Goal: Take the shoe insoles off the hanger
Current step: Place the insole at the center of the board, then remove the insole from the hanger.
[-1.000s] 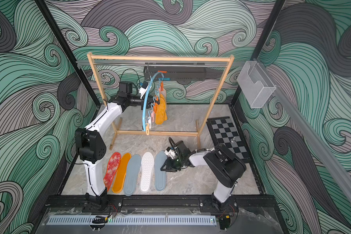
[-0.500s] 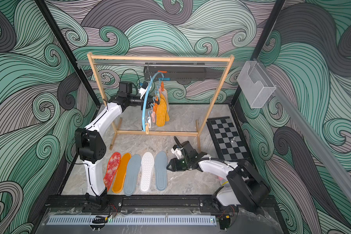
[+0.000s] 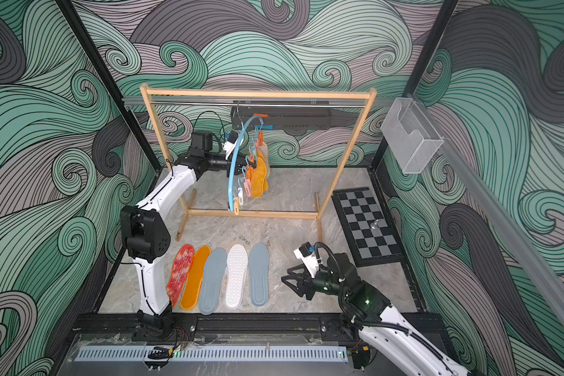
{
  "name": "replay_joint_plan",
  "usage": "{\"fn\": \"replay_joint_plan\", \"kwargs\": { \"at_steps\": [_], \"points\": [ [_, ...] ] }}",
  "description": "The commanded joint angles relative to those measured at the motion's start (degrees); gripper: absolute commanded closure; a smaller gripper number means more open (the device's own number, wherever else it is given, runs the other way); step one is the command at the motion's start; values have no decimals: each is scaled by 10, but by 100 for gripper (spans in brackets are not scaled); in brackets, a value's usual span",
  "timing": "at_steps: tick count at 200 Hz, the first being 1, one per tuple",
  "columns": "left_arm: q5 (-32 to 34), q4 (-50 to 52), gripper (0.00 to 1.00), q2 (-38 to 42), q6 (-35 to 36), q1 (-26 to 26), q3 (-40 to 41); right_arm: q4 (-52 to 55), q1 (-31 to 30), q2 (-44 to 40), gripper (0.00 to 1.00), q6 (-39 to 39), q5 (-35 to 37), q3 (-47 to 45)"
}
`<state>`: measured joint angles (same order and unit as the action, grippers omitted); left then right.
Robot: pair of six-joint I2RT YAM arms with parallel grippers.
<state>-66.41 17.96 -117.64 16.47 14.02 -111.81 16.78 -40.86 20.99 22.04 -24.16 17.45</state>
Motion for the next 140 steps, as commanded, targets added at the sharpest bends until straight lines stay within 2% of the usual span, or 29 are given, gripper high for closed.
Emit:
{"fn": "replay_joint_plan", "kwargs": {
  "at_steps": [1, 39, 88, 140],
  "points": [
    [19, 11, 97, 6, -3, -2, 7, -2, -4, -32, 54, 13, -8, -13],
    [20, 10, 97, 6, -1, -3, 8, -29, -12, -86, 55, 47, -23, -85],
    [20, 7, 97, 2, -5, -1, 8, -17, -13, -175, 54, 41, -23, -103],
    [21, 6, 97, 5, -3, -1, 12, -14, -12, -179, 54, 42, -18, -105]
  ]
}}
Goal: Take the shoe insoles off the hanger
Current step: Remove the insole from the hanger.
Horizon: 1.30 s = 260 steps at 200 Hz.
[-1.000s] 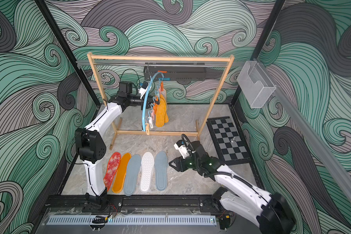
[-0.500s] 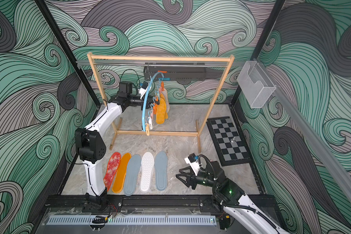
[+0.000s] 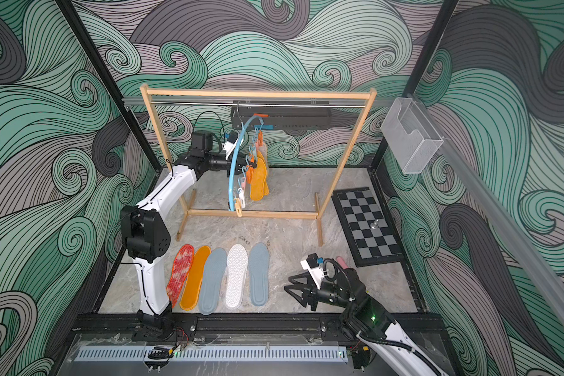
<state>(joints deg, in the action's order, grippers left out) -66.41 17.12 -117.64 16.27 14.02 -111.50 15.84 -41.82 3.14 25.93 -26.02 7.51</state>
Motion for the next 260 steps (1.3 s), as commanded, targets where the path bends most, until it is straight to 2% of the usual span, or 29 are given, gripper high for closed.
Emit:
{"fn": "replay_joint_plan", "kwargs": {
  "at_steps": [1, 30, 40, 46, 70, 88, 119, 155, 209, 224, 240, 260],
  "points": [
    [21, 14, 97, 5, -1, -1, 9, -4, -3, -1, 54, 3, 0, -5],
    [26, 16, 97, 5, 1, 0, 11, -6, -3, -1, 54, 3, 0, -6],
    [28, 18, 93, 6, 3, 0, 12, -6, -3, -1, 54, 3, 0, -7],
    [31, 16, 88, 6, 2, 0, 13, -6, -3, -1, 54, 3, 0, -6],
    [46, 9, 52, 13, 0, 0, 25, -7, -3, -1, 54, 2, -1, -6],
    [62, -9, 40, 28, -9, 1, 47, -6, -4, -2, 54, 2, -1, -6],
    [90, -16, 37, 67, -49, 0, 87, -5, -4, -4, 55, 2, 0, -6],
    [135, -57, 36, 178, -62, -1, 243, -5, -4, -5, 55, 4, 0, -7],
    [273, 61, 37, 357, -77, -2, 395, -4, -4, -5, 56, 7, 4, -7],
    [316, 105, 37, 430, -89, -1, 433, -2, -4, -5, 57, 7, 4, -7],
    [373, 100, 37, 511, -122, -1, 492, 0, -4, -5, 57, 8, 6, -7],
    [413, 109, 37, 626, -135, -2, 566, 0, -4, -6, 57, 9, 7, -7]
  ]
}}
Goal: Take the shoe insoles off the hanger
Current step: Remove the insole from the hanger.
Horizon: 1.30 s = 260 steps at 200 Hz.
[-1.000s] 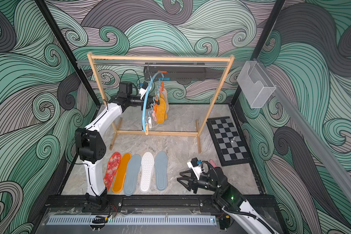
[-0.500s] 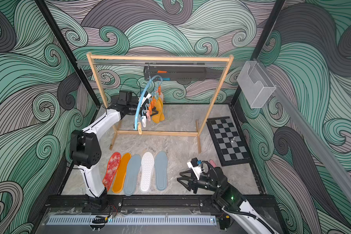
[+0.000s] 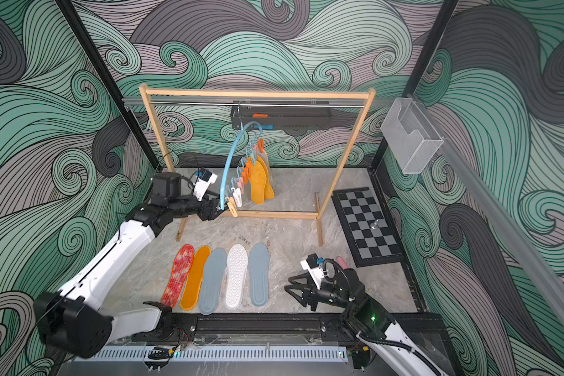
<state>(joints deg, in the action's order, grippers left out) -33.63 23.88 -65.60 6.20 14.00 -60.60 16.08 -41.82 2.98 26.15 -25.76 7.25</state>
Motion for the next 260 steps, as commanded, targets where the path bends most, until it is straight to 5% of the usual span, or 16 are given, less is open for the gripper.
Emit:
{"fn": "replay_joint_plan", "kwargs": {
  "at_steps": [1, 38, 64, 179, 219, 260],
  "points": [
    [87, 42, 37, 111, -36, -2, 60, -2, -4, -4, 57, 7, 4, -5],
    [139, 39, 31, 328, -96, -1, 179, -6, -5, -2, 58, 9, 3, -6],
    [165, 75, 31, 412, -123, -1, 203, -8, -5, 1, 58, 7, 9, -7],
    [196, 110, 31, 458, -126, 4, 223, -32, -5, 45, 53, -2, 44, -8],
    [192, 103, 31, 468, -127, 4, 228, -157, -5, 182, 47, 6, 113, -9],
    [201, 103, 31, 460, -129, 9, 227, -210, -2, 476, 43, -31, 131, 144]
  ]
}}
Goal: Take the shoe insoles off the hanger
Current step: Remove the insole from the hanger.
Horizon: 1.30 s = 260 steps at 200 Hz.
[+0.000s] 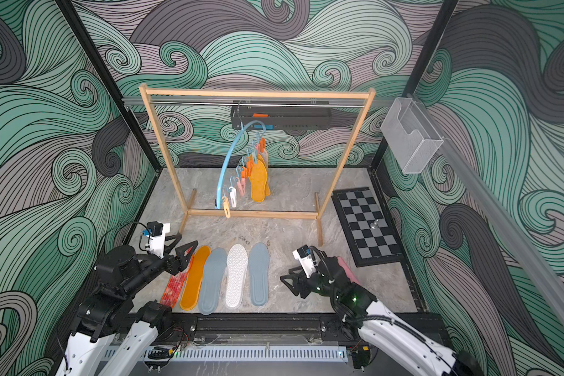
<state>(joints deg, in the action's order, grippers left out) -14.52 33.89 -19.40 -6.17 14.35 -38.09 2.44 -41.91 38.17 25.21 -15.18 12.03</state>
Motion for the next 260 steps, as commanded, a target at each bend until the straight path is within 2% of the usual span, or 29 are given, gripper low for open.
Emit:
{"fn": "replay_joint_plan", "kwargs": {
  "at_steps": [1, 20, 46, 77, 103, 120, 160, 188, 210, 260],
  "points": [
    [10, 2, 31, -3, -6, 5, 2, -74, 0, 133, 43, -22, 25, 100],
    [10, 3, 31, -6, -6, 6, 2, -94, 19, 252, 43, -23, -19, 181],
    [14, 9, 31, -6, -3, 8, 1, -174, 77, 372, 44, 9, -100, 250],
    [19, 14, 31, -15, -1, 11, 1, -239, 132, 487, 42, -19, -155, 334],
    [18, 14, 31, -16, -1, 15, 2, -347, 182, 583, 41, 9, -240, 389],
    [19, 15, 31, -18, 1, 18, 2, -368, 200, 639, 41, 11, -282, 440],
    [34, 18, 33, -28, 5, 31, 2, -371, 230, 740, 38, -5, -332, 545],
    [33, 17, 33, -29, 5, 37, 2, -359, 235, 781, 38, -29, -339, 595],
    [31, 16, 33, -27, 5, 41, 3, -366, 234, 820, 38, -12, -367, 637],
    [28, 16, 33, -28, 6, 43, 4, -366, 214, 859, 39, -6, -397, 694]
  ]
}}
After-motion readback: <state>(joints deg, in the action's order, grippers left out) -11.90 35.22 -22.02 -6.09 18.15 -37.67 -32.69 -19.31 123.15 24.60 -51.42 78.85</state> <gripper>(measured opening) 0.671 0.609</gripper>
